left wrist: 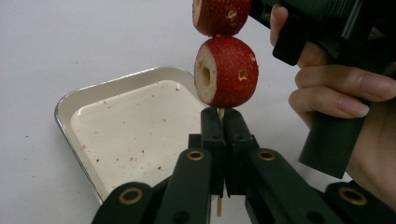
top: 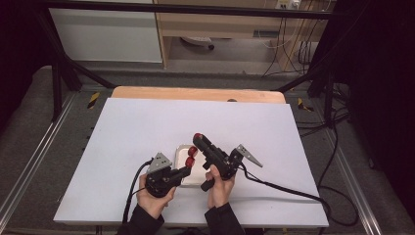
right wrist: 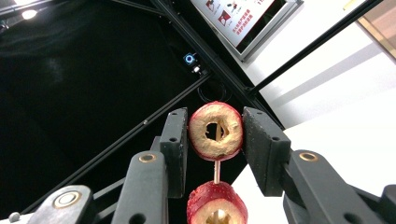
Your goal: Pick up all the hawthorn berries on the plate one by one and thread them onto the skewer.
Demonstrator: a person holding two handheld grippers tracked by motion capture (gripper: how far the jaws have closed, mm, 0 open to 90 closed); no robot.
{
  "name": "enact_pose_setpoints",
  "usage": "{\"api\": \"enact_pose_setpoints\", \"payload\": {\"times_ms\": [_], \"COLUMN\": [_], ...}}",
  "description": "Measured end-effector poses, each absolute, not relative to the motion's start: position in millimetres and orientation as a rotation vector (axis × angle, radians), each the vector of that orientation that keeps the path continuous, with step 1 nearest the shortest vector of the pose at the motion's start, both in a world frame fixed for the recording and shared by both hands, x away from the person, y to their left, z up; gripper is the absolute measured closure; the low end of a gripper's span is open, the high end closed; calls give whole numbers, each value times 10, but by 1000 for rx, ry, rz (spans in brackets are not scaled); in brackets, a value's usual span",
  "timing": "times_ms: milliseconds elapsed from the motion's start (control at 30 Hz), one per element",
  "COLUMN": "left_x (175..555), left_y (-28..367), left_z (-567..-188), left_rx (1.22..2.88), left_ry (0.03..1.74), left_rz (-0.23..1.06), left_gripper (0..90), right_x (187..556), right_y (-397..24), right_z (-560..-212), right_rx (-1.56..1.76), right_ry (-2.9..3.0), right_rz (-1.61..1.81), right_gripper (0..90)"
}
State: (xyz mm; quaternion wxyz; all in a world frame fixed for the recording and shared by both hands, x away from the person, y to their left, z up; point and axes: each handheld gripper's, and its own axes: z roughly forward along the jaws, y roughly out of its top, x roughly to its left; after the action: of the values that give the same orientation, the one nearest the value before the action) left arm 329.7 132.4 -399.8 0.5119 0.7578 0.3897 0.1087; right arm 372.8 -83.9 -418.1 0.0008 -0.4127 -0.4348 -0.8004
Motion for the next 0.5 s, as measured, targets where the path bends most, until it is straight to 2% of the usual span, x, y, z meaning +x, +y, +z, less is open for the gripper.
{"api": "enact_pose_setpoints", "payload": {"times_ms": [500], "left_x": [3283], "left_y": [1314], "left_z": [-4016], "left_rx": [1817], "left_ry": [921], "left_rz": [304], "left_gripper": [886], "right_x": [3694], "right_y": [-834], "right_z": [-4220], "right_rx": [-1307], "right_ry": [-1320], "right_rz": [-2514], "right_gripper": [628]}}
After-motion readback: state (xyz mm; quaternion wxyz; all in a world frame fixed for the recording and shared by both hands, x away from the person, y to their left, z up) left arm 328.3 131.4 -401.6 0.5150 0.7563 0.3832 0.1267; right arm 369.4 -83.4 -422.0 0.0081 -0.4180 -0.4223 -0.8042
